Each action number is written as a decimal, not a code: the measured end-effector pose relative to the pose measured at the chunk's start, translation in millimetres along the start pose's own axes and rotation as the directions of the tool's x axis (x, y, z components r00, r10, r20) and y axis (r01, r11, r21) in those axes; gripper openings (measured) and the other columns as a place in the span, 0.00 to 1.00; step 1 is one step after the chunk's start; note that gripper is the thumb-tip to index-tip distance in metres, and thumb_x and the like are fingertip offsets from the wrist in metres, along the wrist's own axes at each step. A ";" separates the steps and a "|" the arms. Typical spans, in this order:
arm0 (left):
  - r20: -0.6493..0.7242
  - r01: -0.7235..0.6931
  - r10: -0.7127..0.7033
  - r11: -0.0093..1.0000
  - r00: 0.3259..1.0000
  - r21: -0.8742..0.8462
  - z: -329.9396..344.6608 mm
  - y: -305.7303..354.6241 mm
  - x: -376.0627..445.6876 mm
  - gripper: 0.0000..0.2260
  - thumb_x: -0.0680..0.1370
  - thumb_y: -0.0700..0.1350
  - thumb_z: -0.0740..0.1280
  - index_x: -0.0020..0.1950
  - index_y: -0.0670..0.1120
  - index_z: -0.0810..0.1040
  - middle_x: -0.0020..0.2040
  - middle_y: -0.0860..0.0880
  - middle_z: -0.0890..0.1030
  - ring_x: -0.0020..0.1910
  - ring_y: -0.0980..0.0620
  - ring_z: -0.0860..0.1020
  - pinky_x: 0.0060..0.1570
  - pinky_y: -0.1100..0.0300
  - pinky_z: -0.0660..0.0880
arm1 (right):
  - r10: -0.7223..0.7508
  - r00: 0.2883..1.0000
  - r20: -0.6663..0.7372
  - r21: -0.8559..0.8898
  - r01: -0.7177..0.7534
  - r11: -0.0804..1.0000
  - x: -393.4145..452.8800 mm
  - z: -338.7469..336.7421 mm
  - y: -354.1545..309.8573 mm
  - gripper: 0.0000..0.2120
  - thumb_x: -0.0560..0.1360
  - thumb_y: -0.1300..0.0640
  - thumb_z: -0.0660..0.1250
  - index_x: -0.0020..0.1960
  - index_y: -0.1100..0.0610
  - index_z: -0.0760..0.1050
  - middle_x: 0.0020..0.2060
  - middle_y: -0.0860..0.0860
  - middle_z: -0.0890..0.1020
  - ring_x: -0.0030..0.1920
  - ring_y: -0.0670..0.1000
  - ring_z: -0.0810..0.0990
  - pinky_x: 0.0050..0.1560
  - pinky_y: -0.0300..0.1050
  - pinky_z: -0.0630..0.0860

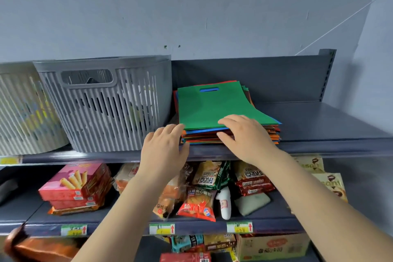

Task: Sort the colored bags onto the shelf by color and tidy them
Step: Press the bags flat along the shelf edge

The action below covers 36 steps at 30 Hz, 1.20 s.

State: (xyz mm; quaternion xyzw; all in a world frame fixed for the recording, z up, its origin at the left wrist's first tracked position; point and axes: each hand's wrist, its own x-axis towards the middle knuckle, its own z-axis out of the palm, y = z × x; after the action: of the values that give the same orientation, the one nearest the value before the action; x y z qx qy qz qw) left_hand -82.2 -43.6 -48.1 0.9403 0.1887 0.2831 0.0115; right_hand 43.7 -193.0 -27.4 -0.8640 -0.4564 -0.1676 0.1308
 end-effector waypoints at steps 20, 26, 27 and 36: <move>-0.224 0.029 -0.126 0.919 0.967 -0.393 16.7 -14.1 47.2 0.16 0.80 0.44 0.61 0.68 0.44 0.72 0.58 0.54 0.74 0.60 0.54 0.72 0.57 0.62 0.65 | 0.058 0.998 0.006 0.316 -0.057 0.947 45.4 16.7 55.1 0.18 0.80 0.46 0.56 0.45 0.53 0.81 0.40 0.51 0.83 0.36 0.50 0.77 0.40 0.44 0.74; -0.022 0.021 -0.029 0.957 0.999 -0.289 29.6 -13.6 59.5 0.18 0.79 0.49 0.62 0.67 0.46 0.73 0.63 0.50 0.77 0.63 0.51 0.73 0.62 0.58 0.67 | 0.212 0.974 -0.083 0.455 -0.152 0.877 54.8 15.6 59.3 0.22 0.81 0.52 0.56 0.29 0.56 0.60 0.24 0.50 0.64 0.26 0.48 0.63 0.30 0.45 0.58; 0.027 0.014 -0.007 0.966 1.000 -0.259 32.7 -13.0 60.8 0.18 0.79 0.50 0.63 0.67 0.46 0.74 0.64 0.50 0.77 0.64 0.52 0.72 0.63 0.59 0.66 | 0.208 0.975 -0.079 0.457 -0.150 0.877 55.2 16.1 59.2 0.22 0.81 0.52 0.56 0.30 0.56 0.60 0.24 0.50 0.64 0.26 0.48 0.63 0.30 0.45 0.58; 0.133 -0.069 0.098 0.975 0.986 -0.210 28.8 -16.6 59.7 0.19 0.77 0.52 0.66 0.67 0.51 0.74 0.64 0.55 0.75 0.64 0.57 0.71 0.63 0.65 0.64 | 0.166 0.984 -0.067 0.458 -0.118 0.881 52.4 20.7 62.7 0.22 0.81 0.51 0.56 0.29 0.56 0.60 0.24 0.50 0.64 0.26 0.48 0.63 0.29 0.44 0.57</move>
State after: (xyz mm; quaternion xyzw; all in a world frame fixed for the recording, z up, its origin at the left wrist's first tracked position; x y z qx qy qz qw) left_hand -26.7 -4.2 -42.9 0.9590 0.1174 0.2336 0.1098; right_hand 127.0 -180.5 -29.4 -0.8310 -0.4107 -0.0919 0.3636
